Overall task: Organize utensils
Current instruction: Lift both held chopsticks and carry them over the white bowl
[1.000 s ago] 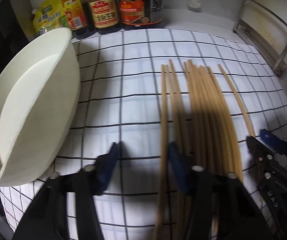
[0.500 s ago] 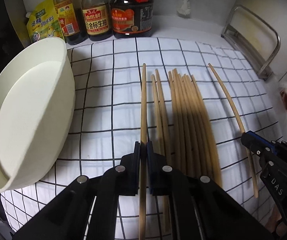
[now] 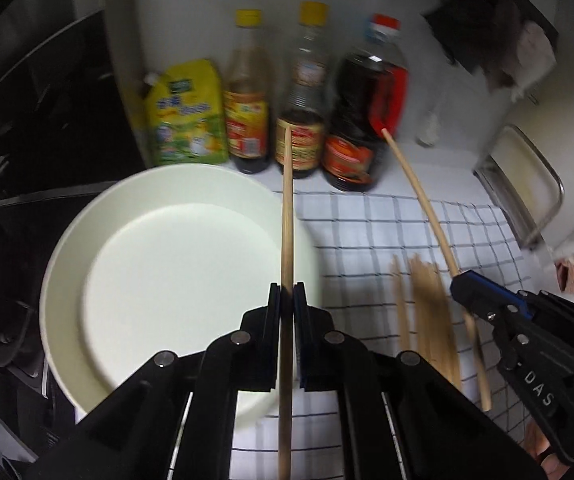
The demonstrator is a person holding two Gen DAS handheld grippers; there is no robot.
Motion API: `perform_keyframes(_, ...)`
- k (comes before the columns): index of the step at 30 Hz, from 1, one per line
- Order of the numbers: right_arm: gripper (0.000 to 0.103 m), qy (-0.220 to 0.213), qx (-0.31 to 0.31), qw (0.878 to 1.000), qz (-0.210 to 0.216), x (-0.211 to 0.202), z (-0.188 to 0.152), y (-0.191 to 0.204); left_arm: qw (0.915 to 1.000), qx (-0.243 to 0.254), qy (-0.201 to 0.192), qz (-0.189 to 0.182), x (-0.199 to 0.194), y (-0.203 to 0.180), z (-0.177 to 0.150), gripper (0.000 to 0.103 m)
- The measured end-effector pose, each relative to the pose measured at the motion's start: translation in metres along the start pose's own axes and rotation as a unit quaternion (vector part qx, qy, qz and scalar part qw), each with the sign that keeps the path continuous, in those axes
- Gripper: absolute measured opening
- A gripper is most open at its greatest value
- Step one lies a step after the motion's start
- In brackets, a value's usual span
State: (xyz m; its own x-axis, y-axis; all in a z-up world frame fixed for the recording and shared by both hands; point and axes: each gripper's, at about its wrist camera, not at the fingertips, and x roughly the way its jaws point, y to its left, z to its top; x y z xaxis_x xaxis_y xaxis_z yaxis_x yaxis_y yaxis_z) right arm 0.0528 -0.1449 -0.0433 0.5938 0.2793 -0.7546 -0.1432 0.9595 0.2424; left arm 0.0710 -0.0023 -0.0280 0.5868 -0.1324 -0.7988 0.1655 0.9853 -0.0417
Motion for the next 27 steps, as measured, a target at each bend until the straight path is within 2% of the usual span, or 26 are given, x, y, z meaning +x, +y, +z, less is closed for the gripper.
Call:
perform_keyframes(5, 0.006, 0.023, -0.023, 0.999, 0.034, 0.046, 0.018, 0.056, 0.9994, -0.02, 0.008, 0.028, 0.011, 0.061, 0.005, 0.007)
perform_keyframes(11, 0.006, 0.059, -0.036, 0.996, 0.054, 0.095, 0.028, 0.105, 0.9981, -0.034, 0.029, 0.043, 0.034, 0.11, 0.001, 0.007)
perform_keyframes(18, 0.006, 0.104, -0.02, 0.993, 0.049, 0.14, 0.022, 0.12, 0.9967, -0.039, 0.056, 0.044, 0.058, 0.137, -0.011, 0.007)
perform_keyframes(25, 0.006, 0.115, -0.015, 0.993, 0.034, 0.146, 0.015, 0.117, 0.9948, -0.047, 0.078, 0.044, 0.072, 0.146, -0.017, 0.008)
perform_keyframes(27, 0.007, 0.114, -0.015, 0.993, 0.026, 0.145, 0.015, 0.116, 0.9946, -0.05, 0.079, 0.044, 0.072, 0.147, -0.017, 0.014)
